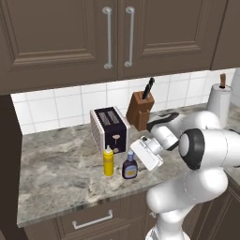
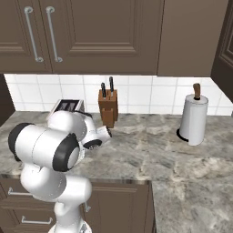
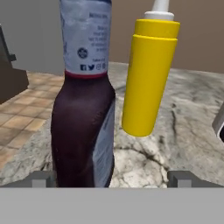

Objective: Place the mustard and condiment bottle from the counter to the top shelf of the fridge. If the existing items in the fridge are on the top shelf, move them to other shelves.

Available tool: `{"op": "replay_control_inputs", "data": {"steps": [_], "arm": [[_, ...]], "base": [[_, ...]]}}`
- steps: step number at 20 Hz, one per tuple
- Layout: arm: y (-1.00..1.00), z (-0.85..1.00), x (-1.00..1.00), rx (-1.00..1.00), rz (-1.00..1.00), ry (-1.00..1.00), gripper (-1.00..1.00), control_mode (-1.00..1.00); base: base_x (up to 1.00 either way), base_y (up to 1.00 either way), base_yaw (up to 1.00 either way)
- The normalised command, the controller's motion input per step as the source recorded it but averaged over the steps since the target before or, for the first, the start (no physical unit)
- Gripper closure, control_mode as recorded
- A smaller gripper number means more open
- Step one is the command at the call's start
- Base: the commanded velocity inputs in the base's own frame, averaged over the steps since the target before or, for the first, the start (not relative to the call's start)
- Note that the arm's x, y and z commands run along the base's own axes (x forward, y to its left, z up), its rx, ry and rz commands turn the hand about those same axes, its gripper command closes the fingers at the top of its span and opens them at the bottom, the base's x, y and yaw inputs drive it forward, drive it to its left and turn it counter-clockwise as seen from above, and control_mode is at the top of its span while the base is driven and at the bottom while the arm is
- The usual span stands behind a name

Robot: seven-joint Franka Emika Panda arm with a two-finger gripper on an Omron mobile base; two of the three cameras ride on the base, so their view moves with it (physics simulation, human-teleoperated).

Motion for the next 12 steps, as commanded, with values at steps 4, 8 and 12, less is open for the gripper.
{"op": "replay_control_inputs", "data": {"steps": [4,8,12], "arm": [[0.05,-0.09,-0.09,0.00,0.00,0.00,-1.00,-1.00],[0.01,0.00,-0.01,0.00,0.00,0.00,-1.00,-1.00],[0.01,0.00,0.00,0.00,0.00,0.00,-1.00,-1.00]], "base": [[0.00,0.00,0.00],[0.00,0.00,0.00],[0.00,0.00,0.00]]}}
